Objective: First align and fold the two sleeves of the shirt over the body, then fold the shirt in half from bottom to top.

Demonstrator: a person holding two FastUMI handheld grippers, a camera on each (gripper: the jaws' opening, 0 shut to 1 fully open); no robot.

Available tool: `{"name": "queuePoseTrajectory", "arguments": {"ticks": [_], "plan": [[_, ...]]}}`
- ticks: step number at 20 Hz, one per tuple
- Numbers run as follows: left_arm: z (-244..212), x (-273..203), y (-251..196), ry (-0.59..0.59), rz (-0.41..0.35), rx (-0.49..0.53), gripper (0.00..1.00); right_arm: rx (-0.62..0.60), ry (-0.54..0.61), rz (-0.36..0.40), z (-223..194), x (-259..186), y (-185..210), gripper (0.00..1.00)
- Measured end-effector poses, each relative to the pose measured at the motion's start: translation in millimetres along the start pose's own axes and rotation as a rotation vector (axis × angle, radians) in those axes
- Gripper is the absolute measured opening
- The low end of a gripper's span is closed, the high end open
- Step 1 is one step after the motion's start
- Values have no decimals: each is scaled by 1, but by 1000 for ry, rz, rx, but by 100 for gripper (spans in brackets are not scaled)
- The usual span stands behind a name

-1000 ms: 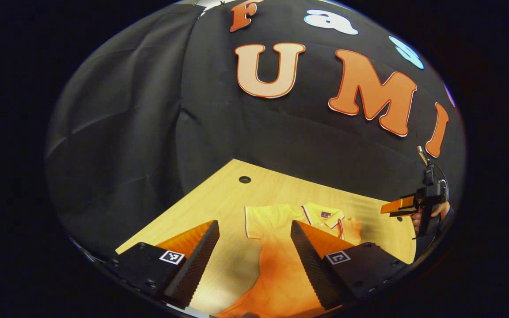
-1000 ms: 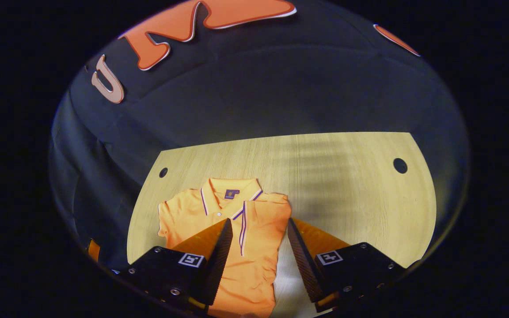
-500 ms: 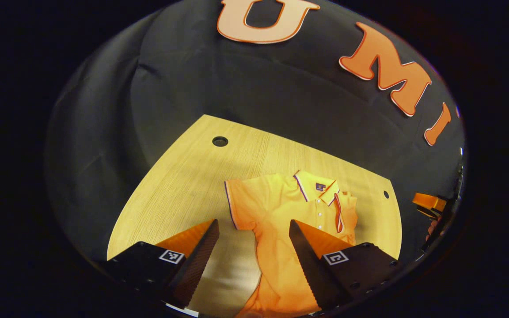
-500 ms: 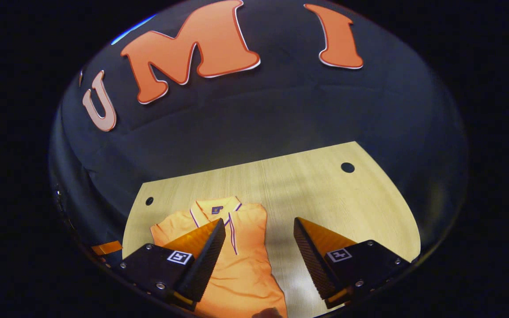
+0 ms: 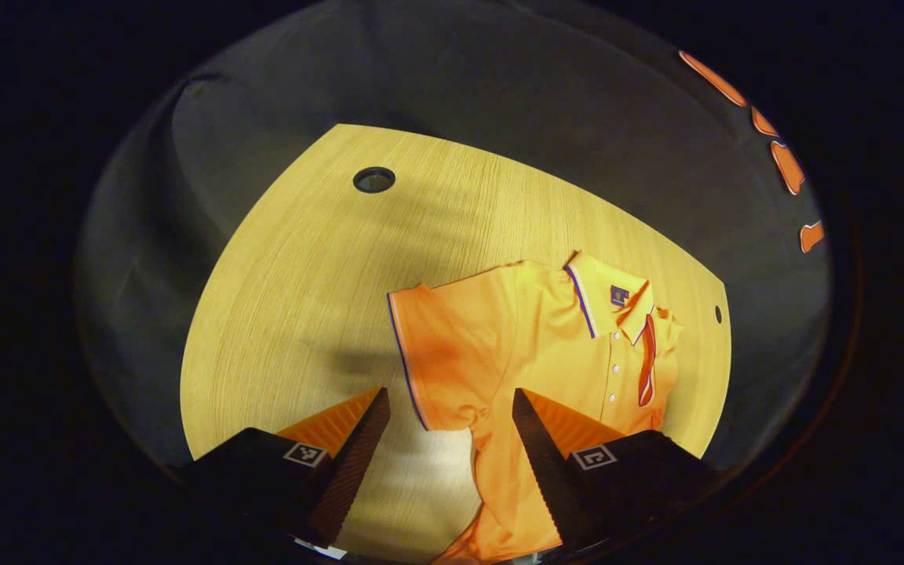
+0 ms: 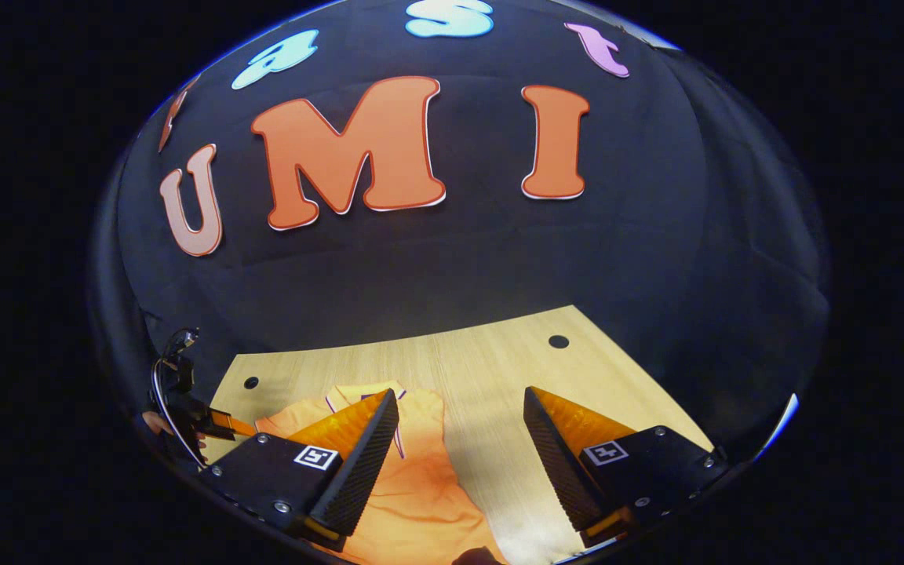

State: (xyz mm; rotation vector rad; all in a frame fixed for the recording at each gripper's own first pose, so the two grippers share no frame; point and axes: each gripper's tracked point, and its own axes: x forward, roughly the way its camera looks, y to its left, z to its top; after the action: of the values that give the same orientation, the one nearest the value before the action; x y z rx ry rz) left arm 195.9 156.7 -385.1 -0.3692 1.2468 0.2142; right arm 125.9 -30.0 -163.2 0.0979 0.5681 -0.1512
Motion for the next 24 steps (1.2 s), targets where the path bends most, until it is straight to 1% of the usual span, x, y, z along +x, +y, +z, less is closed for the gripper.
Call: {"name": "queuePoseTrajectory", "arguments": {"ticks": [3, 6, 9, 11, 12, 13, 14, 15, 16, 18, 21, 24], "plan": [[-2, 31, 3, 61, 35, -6, 97, -28, -70, -36, 10, -21, -11, 98], [-3, 51, 9, 104, 61, 5, 95, -53, -103, -64, 11, -44, -22, 97], [-4, 65, 11, 120, 92, 30, 80, -73, -128, -82, 14, -62, -26, 98], [-5, 72, 13, 134, 101, 35, 80, -83, -131, -94, 14, -68, -30, 98], [-5, 72, 19, 140, 138, 46, 67, -85, -128, -101, 13, -69, -31, 98], [-1, 74, 23, 135, 141, 48, 60, -83, -124, -104, 10, -71, -34, 98], [-2, 72, 21, 125, 132, 62, 51, -70, -118, -110, 7, -73, -38, 98], [7, 77, 21, 97, 119, 60, 32, -58, -116, -112, 4, -74, -39, 98], [2, 73, 16, 94, 90, 52, 10, -49, -112, -119, 1, -76, -42, 98], [7, 63, 10, 67, 47, 62, 11, -50, -110, -128, -4, -79, -47, 98], [23, 48, -9, -3, 5, 126, 11, -52, -112, -138, -6, -86, -51, 98], [30, 33, -38, -42, -42, 195, 10, -48, -117, -139, -7, -90, -51, 98]]}}
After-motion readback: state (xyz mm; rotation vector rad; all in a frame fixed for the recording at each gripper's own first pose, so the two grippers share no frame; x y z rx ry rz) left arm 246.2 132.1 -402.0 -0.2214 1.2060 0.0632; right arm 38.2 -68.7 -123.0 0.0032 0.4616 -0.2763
